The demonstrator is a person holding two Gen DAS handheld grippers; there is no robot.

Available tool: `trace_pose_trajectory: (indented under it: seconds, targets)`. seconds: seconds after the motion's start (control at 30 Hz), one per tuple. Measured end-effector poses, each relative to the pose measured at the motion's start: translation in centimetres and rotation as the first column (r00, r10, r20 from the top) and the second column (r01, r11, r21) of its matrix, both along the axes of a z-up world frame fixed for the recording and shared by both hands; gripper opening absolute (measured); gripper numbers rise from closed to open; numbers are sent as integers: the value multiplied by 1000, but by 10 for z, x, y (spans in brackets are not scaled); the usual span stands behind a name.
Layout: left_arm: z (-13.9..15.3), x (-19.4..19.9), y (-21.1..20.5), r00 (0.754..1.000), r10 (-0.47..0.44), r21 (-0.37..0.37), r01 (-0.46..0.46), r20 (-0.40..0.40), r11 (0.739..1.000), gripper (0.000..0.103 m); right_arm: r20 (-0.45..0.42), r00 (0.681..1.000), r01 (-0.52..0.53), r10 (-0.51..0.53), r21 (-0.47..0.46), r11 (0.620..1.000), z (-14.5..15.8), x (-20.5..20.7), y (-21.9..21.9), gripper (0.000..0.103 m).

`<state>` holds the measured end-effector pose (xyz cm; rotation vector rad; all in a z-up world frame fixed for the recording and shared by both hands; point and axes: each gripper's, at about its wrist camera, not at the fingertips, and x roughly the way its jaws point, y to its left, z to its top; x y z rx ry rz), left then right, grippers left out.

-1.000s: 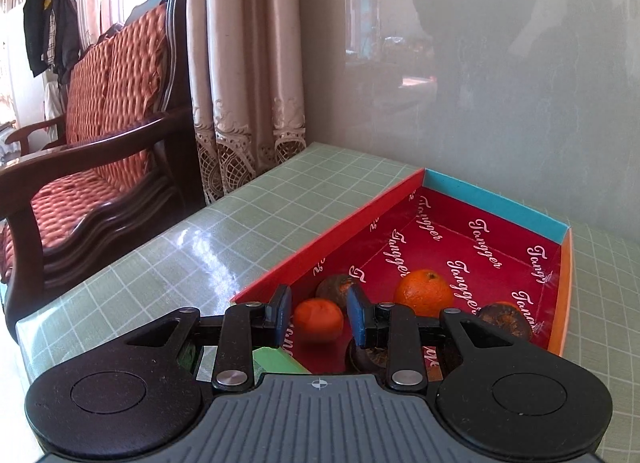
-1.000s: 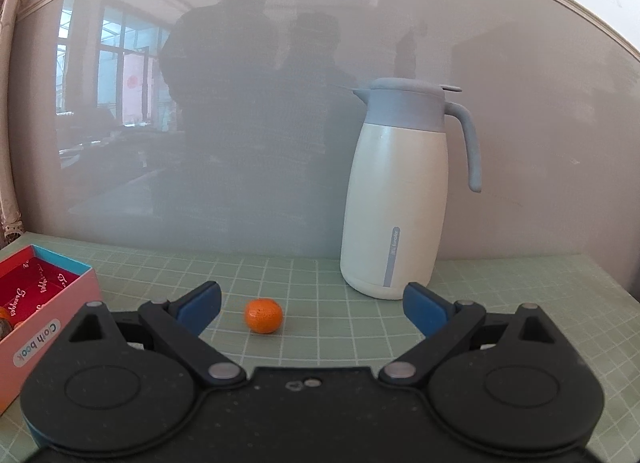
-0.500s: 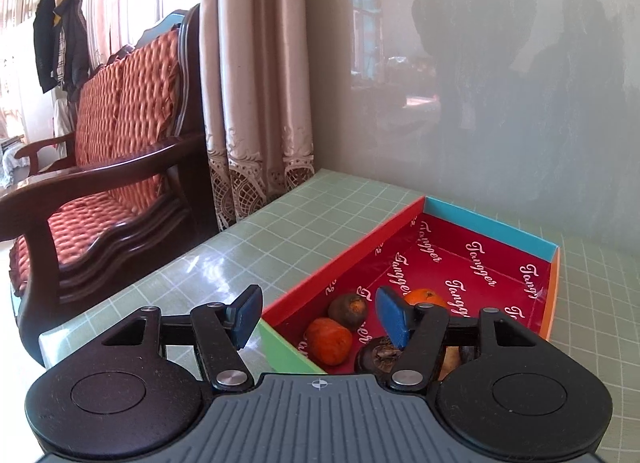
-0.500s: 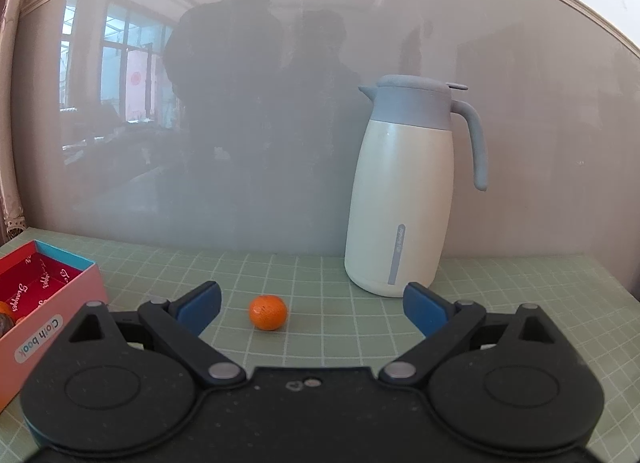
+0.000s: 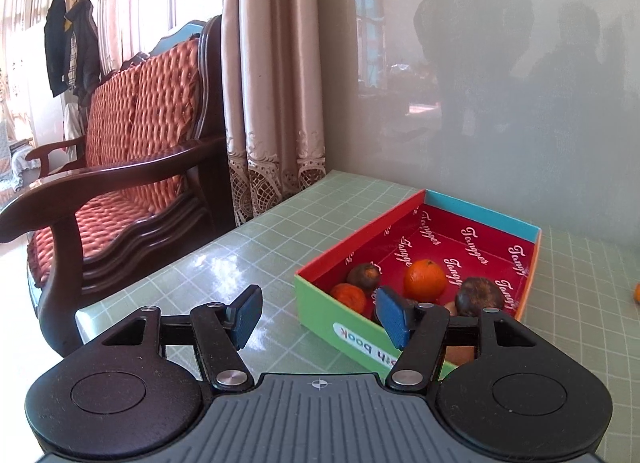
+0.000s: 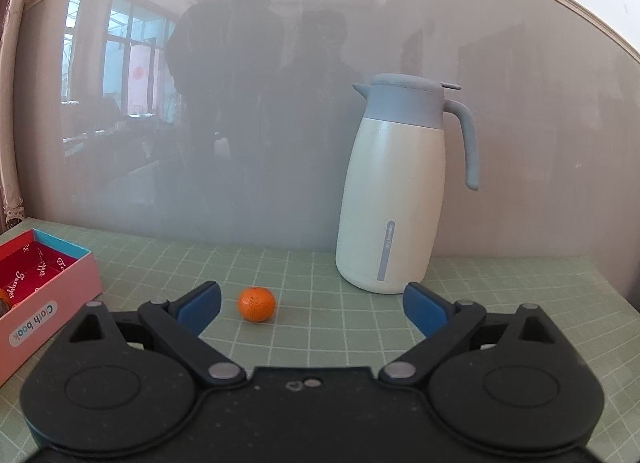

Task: Organize fruits
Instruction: 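Withdraw the left gripper from the box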

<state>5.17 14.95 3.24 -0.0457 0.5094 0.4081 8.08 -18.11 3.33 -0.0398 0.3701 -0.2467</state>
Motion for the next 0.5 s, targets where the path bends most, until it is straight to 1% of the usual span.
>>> trace_pose_trajectory:
  seconds: [0.07,0.17,0.2,0.4,0.5]
  targets:
    - [-1,-5,-4,1000,-3,7,3,3,1000,64,-7,1000,1,-1,0,1000,-2,0,-3,98]
    - [-3,-10,-9,1000,-5,20,5,2,1000,71,-18,1000,0,0,0,1000,-4,0,-7,98]
    - [-4,-11,-10,1000,-6,24,6,3,1000,72,-22,1000,-4,5,4,1000,-5,1,-8,98]
    - [-7,-21,-4,1000,24,1,-24,0,1000,72,-33,999,-40,40,-2,999,-8,5,3,98]
    - [-7,-25,2,999,52,18,-52,8,998,72,-43,997,-67,67,-7,998,-10,11,12,98]
